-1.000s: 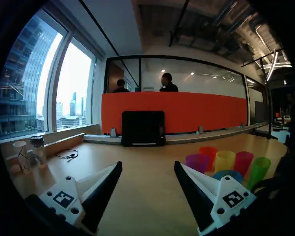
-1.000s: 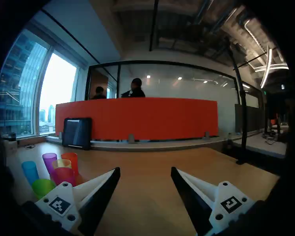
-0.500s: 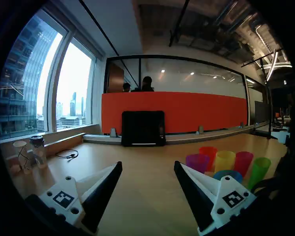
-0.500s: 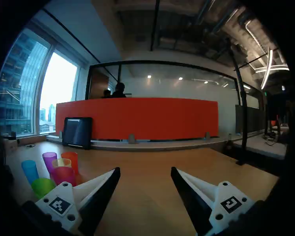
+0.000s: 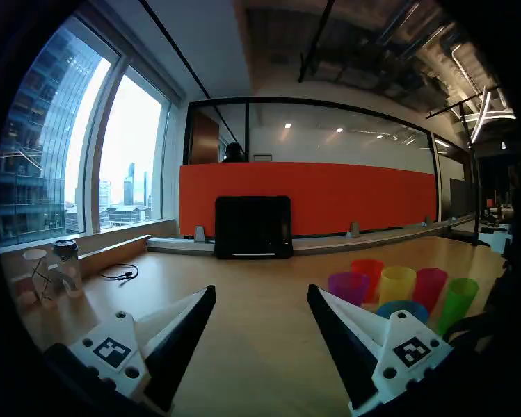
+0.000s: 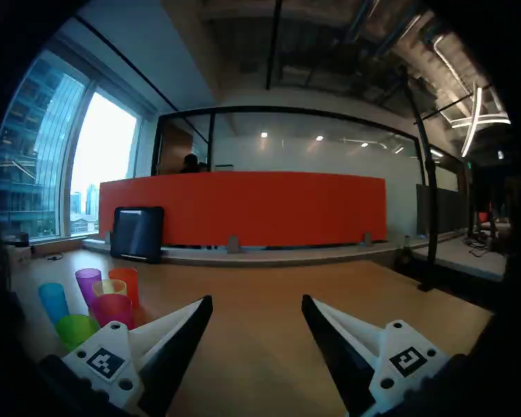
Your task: Pour water
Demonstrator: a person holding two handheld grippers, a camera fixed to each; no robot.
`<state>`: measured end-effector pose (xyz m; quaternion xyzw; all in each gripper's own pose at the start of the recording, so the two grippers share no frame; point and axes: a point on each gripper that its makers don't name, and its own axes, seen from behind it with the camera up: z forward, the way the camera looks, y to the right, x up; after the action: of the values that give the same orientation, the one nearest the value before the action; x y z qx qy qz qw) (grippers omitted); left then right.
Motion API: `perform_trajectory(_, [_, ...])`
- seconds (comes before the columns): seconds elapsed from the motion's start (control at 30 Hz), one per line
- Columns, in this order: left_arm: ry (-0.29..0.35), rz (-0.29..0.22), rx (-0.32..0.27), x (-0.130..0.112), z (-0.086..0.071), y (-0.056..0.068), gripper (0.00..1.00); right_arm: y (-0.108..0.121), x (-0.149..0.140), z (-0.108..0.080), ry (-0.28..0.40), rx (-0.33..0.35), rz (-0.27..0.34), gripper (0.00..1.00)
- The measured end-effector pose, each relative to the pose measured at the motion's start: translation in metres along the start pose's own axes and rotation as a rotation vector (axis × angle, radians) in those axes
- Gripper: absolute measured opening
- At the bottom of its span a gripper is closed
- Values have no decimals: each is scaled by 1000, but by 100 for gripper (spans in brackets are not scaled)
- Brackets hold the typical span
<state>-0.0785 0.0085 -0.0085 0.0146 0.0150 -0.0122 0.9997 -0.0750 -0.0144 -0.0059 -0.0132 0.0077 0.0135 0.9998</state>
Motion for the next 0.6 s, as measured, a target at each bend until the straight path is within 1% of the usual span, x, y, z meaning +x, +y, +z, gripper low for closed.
perform_trajectory(0.6, [0,0,0,0,1,0,98,0,0,-1,-1,0,0,99])
